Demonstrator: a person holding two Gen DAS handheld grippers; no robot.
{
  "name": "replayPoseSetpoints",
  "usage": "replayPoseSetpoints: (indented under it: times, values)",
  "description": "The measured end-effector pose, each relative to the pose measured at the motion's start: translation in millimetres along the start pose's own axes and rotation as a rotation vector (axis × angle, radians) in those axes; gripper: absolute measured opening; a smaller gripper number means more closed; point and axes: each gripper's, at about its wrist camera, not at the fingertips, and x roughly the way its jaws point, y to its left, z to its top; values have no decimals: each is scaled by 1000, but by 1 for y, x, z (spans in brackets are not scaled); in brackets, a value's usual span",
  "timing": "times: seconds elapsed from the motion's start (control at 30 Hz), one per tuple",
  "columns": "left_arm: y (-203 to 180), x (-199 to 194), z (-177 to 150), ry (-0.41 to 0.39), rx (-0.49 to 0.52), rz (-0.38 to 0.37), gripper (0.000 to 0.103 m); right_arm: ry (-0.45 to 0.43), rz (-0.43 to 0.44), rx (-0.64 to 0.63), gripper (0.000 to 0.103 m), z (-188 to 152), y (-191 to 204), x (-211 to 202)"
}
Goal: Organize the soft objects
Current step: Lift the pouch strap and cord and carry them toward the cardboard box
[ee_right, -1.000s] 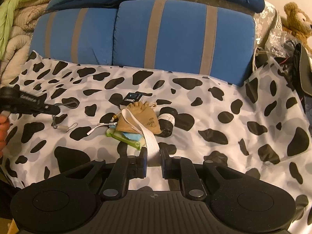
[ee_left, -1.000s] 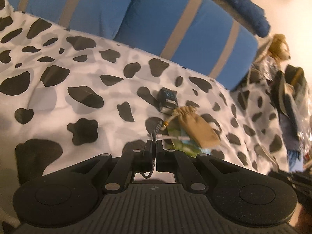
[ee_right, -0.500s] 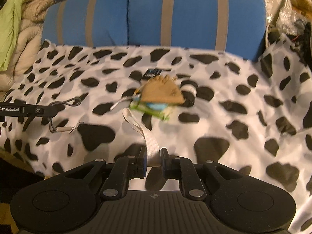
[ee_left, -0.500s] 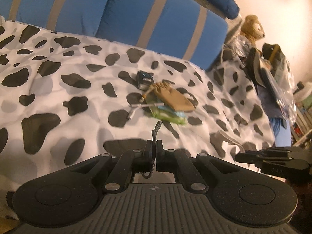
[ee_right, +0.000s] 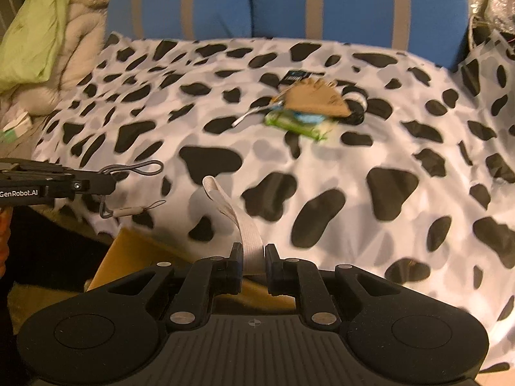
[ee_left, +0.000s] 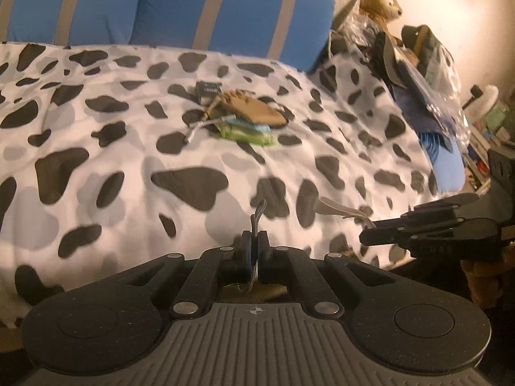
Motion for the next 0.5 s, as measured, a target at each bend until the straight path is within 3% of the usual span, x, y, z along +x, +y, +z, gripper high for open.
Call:
replayPoseSetpoints:
  times: [0.2, 0.5]
  values:
    - [-5, -1, -13, 62, -10, 5, 3, 114, 45, -70, 16, -19, 17, 8]
    - [-23, 7, -34, 180, 38, -15, 3, 259, 30, -146, 16, -39, 38, 26]
